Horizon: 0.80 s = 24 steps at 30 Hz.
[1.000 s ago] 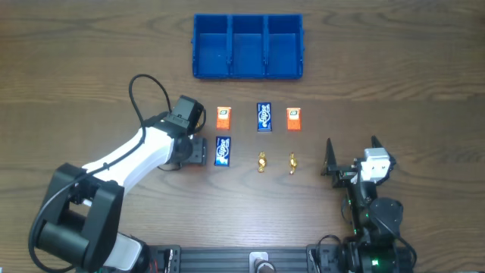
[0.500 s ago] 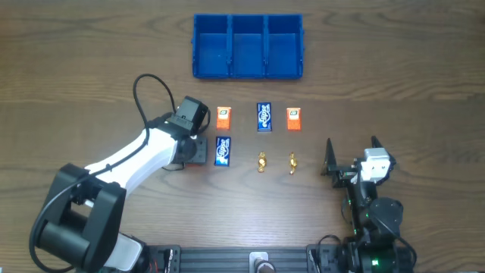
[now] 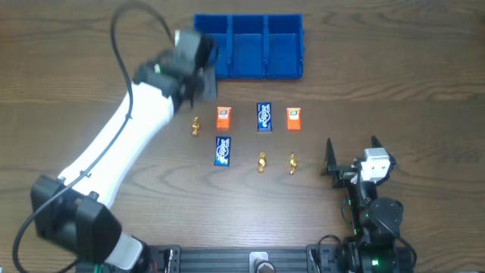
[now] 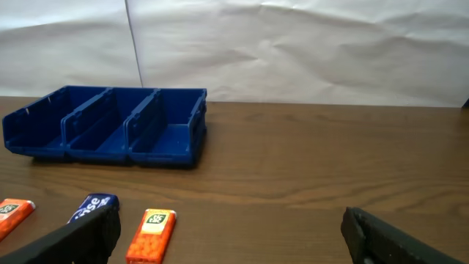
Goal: Sort Candies Into Trays
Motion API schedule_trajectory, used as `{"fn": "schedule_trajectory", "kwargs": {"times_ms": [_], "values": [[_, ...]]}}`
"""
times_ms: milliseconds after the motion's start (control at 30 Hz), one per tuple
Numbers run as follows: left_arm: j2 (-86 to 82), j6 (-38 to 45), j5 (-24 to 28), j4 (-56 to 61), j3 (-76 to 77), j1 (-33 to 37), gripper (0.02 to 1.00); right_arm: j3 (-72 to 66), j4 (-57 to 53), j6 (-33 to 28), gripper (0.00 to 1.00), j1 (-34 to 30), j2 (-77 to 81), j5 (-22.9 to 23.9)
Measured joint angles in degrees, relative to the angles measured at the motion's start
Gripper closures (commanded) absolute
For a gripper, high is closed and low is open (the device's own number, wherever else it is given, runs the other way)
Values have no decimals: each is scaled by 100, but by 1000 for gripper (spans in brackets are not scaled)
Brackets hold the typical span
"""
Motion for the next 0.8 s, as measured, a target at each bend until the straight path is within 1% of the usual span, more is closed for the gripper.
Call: {"fn": "schedule_trajectory", "kwargs": {"times_ms": [100, 167, 300, 433, 567, 600, 667, 733, 767, 800], "values": [[667, 44, -184, -562, 1582, 2, 682, 0, -2, 0, 3, 0, 0, -2], [1480, 55, -284, -1128, 2885, 20, 682, 0, -4, 0, 3, 0, 0, -9], [2664, 101, -304, -1644, 4190, 105, 673, 0, -4, 0, 3, 0, 0, -20], [3486, 164, -221, -1652, 4577, 210, 660, 0, -4, 0, 3, 0, 0, -20], [3786, 201, -70, -1558, 4594, 337, 656, 0, -4, 0, 3, 0, 0, -20], [3805, 210, -50, -1554, 4594, 365, 638, 0, -4, 0, 3, 0, 0, -20], [3807, 295, -7, -1495, 4616, 426, 549, 0, -4, 0, 3, 0, 0, -20], [3807, 337, -2, -1408, 4625, 433, 336, 0, -4, 0, 3, 0, 0, -20], [3807, 365, 7, -1362, 4625, 431, 253, 0, -4, 2, 3, 0, 0, -20], [3810, 369, 13, -1309, 4625, 431, 205, 0, -4, 0, 3, 0, 0, -20]]}}
